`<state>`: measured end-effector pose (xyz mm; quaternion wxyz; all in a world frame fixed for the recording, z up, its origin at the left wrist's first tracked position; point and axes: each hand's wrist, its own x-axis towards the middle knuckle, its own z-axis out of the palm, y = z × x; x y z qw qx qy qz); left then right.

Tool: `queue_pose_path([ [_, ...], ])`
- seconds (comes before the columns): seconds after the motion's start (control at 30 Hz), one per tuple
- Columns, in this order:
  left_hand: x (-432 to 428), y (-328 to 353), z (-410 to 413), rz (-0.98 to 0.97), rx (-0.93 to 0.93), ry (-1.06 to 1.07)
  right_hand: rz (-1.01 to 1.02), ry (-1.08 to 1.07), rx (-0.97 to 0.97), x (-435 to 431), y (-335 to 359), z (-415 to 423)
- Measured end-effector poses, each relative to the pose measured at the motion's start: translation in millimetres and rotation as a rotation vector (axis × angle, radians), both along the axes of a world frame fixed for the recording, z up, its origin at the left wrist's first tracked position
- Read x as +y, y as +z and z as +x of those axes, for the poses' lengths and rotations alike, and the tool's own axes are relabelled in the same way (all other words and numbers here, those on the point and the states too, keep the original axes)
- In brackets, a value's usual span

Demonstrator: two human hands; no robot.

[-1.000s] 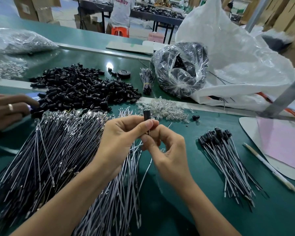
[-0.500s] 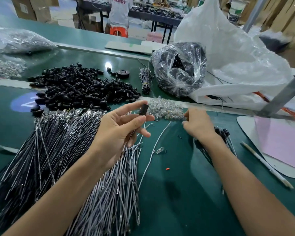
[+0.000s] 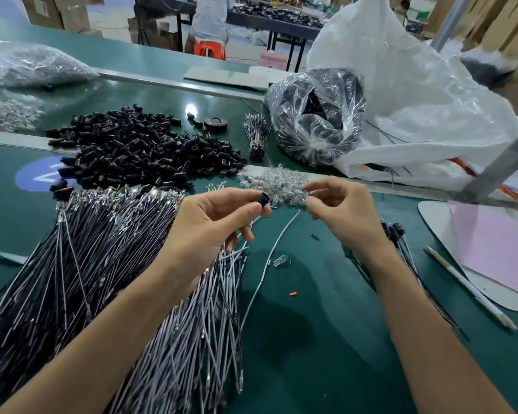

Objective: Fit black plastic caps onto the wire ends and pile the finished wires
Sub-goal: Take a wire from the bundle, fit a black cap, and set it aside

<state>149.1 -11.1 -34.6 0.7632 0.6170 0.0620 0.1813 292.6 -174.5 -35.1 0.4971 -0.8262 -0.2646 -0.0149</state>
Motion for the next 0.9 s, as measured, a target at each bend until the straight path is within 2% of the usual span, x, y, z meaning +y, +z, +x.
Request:
queue_pose_path([
  [0.07,-1.3,-3.2,0.6,0.068,0.039,0.01,0.254,0.126,0.164,1.9,3.1,-20.0],
  [0.13,-2.3,-6.6,1.7,0.118,0.072,0.011,0.37,0.229,0.218,4.5,5.1,-33.0],
  [0.3,-2.6,-9.5,4.2,0.176,0.062,0.01,0.266,0.315,0.084,9.3,8.1,-43.4],
  [0.47,-4.4,-10.3,4.2,0.15,0.035,0.022,0.267,0.276,-0.012,8.6,6.5,-44.8],
  [0.7,-2.9,-12.8,5.2,0.192,0.033,0.003,0.223,0.31,-0.081,6.4,6.2,-44.8],
  [0.9,-4.3,-11.1,4.2,0.206,0.004,-0.024,0.21,0.313,-0.065,5.4,3.8,-44.1],
])
